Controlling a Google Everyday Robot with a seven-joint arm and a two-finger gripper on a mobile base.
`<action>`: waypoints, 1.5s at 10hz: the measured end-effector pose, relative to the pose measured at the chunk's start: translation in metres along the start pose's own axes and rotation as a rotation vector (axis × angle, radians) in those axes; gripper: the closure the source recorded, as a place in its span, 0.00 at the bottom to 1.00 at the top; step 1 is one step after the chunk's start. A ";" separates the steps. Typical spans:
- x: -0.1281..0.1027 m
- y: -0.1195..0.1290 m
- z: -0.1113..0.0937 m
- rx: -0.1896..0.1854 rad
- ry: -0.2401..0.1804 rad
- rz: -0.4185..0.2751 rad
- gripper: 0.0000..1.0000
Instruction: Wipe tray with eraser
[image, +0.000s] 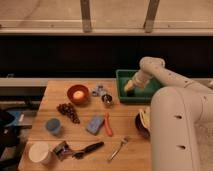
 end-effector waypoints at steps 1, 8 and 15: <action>-0.001 0.002 0.005 -0.008 0.004 -0.002 0.31; 0.000 0.010 0.022 -0.025 0.035 -0.019 0.41; 0.009 -0.008 0.007 0.036 0.033 -0.010 1.00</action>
